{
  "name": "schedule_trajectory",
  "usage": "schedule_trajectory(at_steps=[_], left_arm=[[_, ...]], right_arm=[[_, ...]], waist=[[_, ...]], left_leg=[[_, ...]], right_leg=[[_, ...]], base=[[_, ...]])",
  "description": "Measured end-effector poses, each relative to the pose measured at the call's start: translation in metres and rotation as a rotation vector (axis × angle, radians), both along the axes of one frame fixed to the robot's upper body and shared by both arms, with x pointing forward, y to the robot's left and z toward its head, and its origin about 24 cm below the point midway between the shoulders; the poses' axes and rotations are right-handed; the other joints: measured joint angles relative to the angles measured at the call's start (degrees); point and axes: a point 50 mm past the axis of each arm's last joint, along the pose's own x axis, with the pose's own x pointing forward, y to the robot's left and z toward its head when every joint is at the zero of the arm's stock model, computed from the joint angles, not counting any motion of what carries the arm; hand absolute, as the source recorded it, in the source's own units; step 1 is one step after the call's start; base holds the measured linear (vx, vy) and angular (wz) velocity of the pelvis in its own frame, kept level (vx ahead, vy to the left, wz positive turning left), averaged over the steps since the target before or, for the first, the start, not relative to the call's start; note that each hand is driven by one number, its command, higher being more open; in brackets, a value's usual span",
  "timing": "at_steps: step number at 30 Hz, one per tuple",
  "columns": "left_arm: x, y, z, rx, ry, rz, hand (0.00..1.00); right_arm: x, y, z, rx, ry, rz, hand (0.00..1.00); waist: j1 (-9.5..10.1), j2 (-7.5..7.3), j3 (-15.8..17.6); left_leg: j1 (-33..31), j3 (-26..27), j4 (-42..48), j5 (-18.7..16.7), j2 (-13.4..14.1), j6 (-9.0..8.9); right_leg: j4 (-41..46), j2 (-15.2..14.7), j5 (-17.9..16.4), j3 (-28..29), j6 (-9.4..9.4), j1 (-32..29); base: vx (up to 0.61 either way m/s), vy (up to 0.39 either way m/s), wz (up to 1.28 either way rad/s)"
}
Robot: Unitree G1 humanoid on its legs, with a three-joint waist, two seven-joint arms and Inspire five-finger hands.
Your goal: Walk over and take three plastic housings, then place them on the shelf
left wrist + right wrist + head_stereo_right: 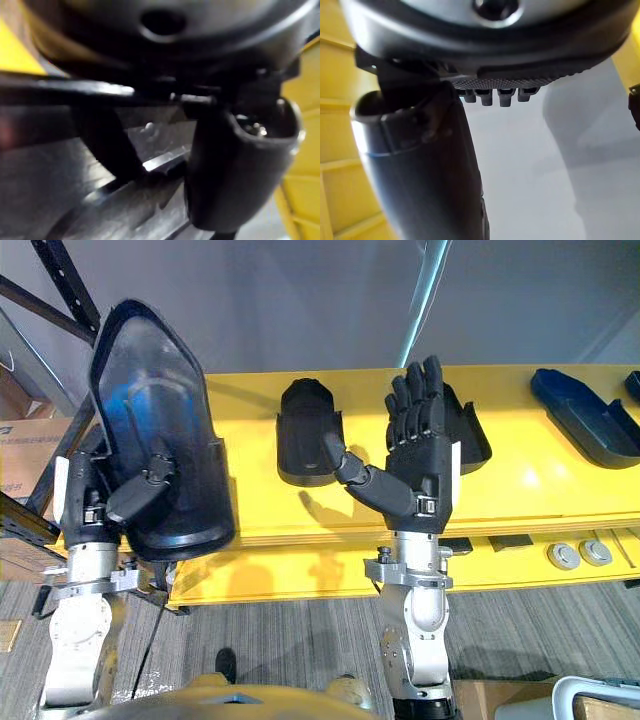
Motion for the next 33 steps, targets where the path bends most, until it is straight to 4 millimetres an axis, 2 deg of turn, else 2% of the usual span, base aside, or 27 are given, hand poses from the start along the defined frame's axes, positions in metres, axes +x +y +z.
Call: schedule_trajectory(at_steps=[4,6,12,17,23,25,30,33], left_arm=[[0.002,0.02,-0.001,0.041,0.06,0.078,0.0],[0.005,0.023,0.0,0.049,0.068,0.084,0.0],[0.032,0.031,0.005,0.103,0.088,0.03,0.0],[0.058,0.048,-0.008,0.021,0.166,-0.003,0.0],[0.081,0.072,-0.025,-0.023,0.306,0.025,0.0],[0.091,0.081,-0.027,-0.032,0.352,0.043,0.0],[0.104,0.089,-0.017,-0.044,0.357,0.047,0.0],[0.112,0.096,-0.011,-0.044,0.386,0.057,0.0]], right_arm=[[0.0,0.013,0.0,-0.013,0.03,0.081,1.0],[0.0,0.018,0.0,-0.016,0.031,0.112,1.0],[-0.002,0.033,-0.004,-0.074,0.051,0.228,1.0],[-0.002,0.035,-0.006,-0.122,0.065,0.275,1.0],[-0.003,0.041,-0.007,-0.176,0.068,0.355,1.0],[-0.002,0.045,-0.006,-0.209,0.064,0.397,1.0],[-0.002,0.05,-0.007,-0.219,0.068,0.436,1.0],[-0.002,0.054,-0.005,-0.243,0.054,0.468,1.0]], waist=[[0.17,0.32,0.0],[0.21,0.49,0.0],[-0.07,2.44,0.1],[-0.35,2.86,0.0],[-1.8,3.19,0.2],[-1.89,3.85,0.6],[-2.08,4.41,1.5],[-2.95,4.48,2.9]], left_leg=[[0.5,0.7,-0.8,0.2,-0.2,-0.03],[0.7,0.9,-1.1,0.3,-0.3,-0.01],[0.8,1.5,-1.9,0.8,-1.1,0.31],[1.4,2.8,-2.0,0.8,-1.0,0.29],[1.5,4.2,-2.0,0.9,-1.0,0.34],[1.4,4.8,-2.0,1.0,-1.0,0.41],[0.4,5.0,-2.0,1.4,-1.0,0.53],[-0.3,5.1,-1.9,1.5,-1.0,0.6]], right_leg=[[0.0,-0.2,0.2,0.4,0.27,-0.3],[0.0,-0.4,0.2,0.5,0.27,-0.2],[1.1,-1.2,0.1,1.1,0.29,-1.4],[2.8,-1.2,-0.3,2.5,0.1,-2.4],[4.1,-1.4,-0.4,4.1,0.16,-3.9],[4.9,-1.4,-0.4,4.9,0.15,-4.9],[6.1,-1.3,-0.5,5.3,0.12,-6.5],[6.8,-1.4,-0.5,5.5,0.11,-7.5]], base=[[0.02,0.011,-0.07],[0.0,0.005,-0.02],[-0.02,0.021,-0.04],[-0.03,0.007,-0.12],[-0.03,0.008,-0.11],[-0.04,0.004,-0.12],[-0.03,-0.002,-0.03],[-0.03,-0.004,0.01]])
